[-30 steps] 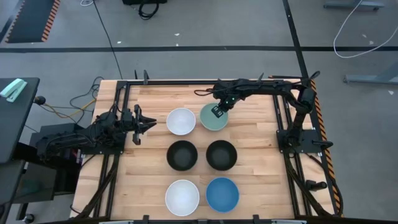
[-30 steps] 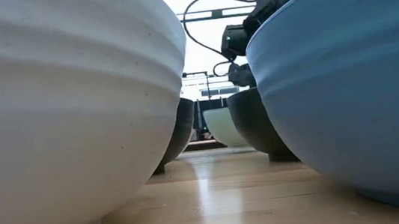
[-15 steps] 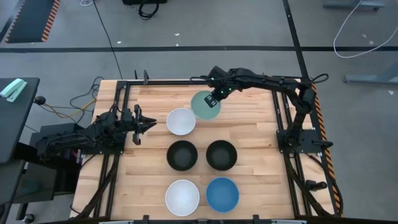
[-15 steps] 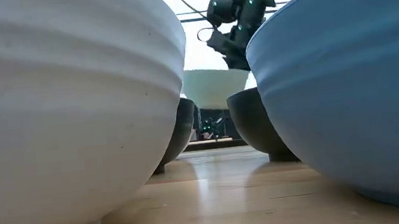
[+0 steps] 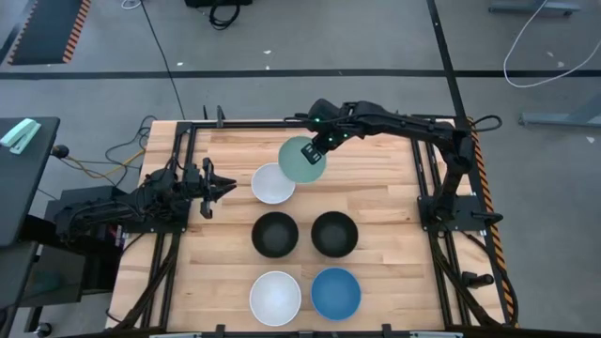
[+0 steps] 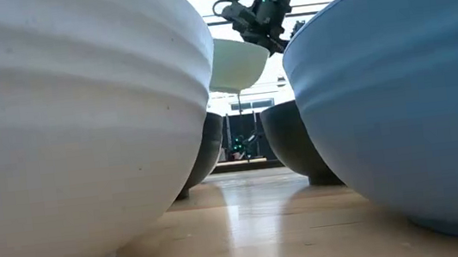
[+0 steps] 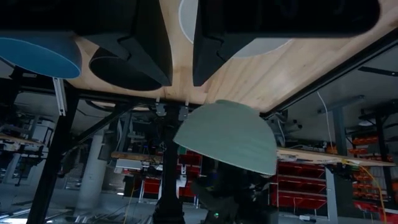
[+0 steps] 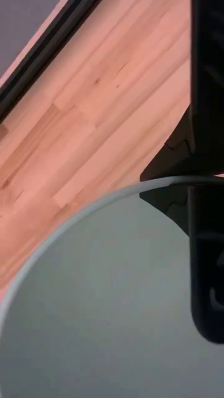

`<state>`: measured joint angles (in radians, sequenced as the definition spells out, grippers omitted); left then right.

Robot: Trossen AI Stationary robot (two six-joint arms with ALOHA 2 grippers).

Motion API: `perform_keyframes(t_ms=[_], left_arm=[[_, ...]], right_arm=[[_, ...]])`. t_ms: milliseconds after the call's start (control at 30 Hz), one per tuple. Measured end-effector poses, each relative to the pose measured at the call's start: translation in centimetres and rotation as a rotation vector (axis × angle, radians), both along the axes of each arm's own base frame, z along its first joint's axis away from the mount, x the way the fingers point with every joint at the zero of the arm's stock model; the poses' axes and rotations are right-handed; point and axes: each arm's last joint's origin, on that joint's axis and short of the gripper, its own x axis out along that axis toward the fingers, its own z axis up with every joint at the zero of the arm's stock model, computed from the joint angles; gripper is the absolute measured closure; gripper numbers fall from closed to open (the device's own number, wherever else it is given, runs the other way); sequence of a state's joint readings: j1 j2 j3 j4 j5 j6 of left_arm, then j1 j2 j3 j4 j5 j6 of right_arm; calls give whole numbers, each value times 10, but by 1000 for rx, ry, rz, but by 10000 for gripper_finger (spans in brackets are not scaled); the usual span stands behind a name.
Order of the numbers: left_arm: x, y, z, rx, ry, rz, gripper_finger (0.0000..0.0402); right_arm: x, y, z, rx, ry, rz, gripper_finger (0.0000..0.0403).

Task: Nest bowls inside each other
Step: Stack the light green bowl on top of the top white bowl

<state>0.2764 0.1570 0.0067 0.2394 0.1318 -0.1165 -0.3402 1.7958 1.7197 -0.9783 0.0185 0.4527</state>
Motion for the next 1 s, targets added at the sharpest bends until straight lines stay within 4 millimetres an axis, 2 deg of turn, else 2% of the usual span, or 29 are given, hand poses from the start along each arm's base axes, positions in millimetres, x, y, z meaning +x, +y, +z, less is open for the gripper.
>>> perform_keyframes(t_ms=[300, 533, 800, 1000], left_arm=[[0, 0, -1, -4, 5, 1, 340], [0, 0, 0, -2, 3, 2, 335], [0, 1, 0, -3, 3, 17, 343], [0, 1, 0, -3, 4, 29, 346]], right_arm=[[5, 12, 4, 4, -15, 20, 397], [15, 13, -11, 8, 17, 41, 397], [43, 4, -31, 17, 38, 110, 397], [75, -2, -30, 12, 26, 176, 397]])
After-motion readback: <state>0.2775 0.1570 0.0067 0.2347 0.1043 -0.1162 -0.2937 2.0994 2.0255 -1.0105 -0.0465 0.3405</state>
